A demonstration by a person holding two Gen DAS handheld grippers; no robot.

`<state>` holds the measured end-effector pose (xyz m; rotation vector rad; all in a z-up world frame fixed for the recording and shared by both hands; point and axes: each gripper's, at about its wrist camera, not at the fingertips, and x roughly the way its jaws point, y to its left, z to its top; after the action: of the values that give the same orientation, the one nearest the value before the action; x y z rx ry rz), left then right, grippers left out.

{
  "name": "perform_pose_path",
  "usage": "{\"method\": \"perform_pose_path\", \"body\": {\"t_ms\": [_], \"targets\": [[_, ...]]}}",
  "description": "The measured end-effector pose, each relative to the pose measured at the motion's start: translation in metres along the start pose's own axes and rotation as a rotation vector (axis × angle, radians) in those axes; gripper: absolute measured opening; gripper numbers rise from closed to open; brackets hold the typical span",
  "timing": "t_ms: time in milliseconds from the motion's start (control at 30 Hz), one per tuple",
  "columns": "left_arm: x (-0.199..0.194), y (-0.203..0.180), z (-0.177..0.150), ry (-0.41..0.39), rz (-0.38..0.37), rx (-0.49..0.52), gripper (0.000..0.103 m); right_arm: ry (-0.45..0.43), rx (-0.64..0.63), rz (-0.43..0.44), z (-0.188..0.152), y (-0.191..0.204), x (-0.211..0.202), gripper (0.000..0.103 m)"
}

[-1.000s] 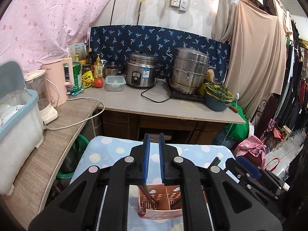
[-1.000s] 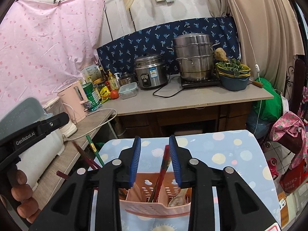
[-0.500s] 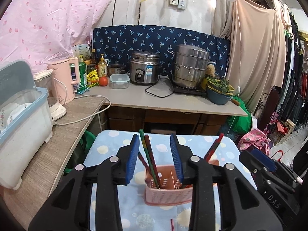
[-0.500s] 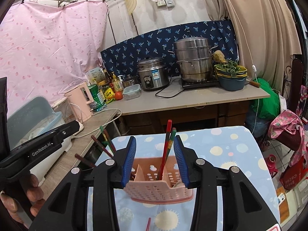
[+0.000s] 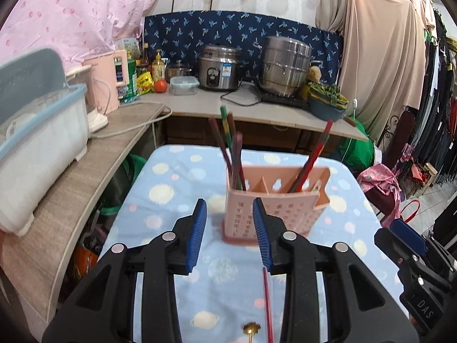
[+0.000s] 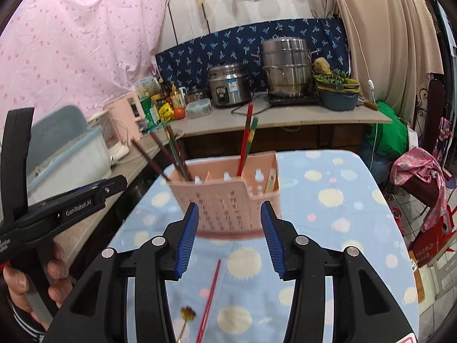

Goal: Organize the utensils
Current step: 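Move both open tools back down over the red chopstick and gold spoon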

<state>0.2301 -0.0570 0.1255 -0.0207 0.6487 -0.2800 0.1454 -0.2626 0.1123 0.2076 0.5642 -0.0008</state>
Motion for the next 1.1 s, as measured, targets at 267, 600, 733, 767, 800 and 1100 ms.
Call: {"method": "perform_pose_path", "body": {"t_ms": [267, 600, 733, 767, 800, 1100], "targets": [[-0.002, 0.012, -0.057, 0.079, 0.006, -0.003, 0.032, 0.138, -0.048, -0.003, -0.075, 0.009, -0.006, 0.044], [-0.003, 0.018, -0.125, 0.193, 0.037, 0.033, 0.032, 0.311, -0.082, 0.039, -0.156, 0.029, 0.005, 0.044], [-0.002, 0.022, -0.150, 0.236, 0.049, 0.041, 0.032, 0.350, -0.109, 0.056, -0.175, 0.040, 0.010, 0.044], [-0.002, 0.023, -0.155, 0.248, 0.047, 0.041, 0.032, 0.359, -0.110, 0.059, -0.178, 0.042, 0.012, 0.044], [-0.002, 0.023, -0.160, 0.259, 0.048, 0.042, 0.032, 0.368, -0.111, 0.060, -0.181, 0.044, 0.013, 0.044], [-0.002, 0.031, -0.180, 0.306, 0.052, 0.035, 0.032, 0.391, -0.133, 0.053, -0.194, 0.053, 0.022, 0.041]]}}
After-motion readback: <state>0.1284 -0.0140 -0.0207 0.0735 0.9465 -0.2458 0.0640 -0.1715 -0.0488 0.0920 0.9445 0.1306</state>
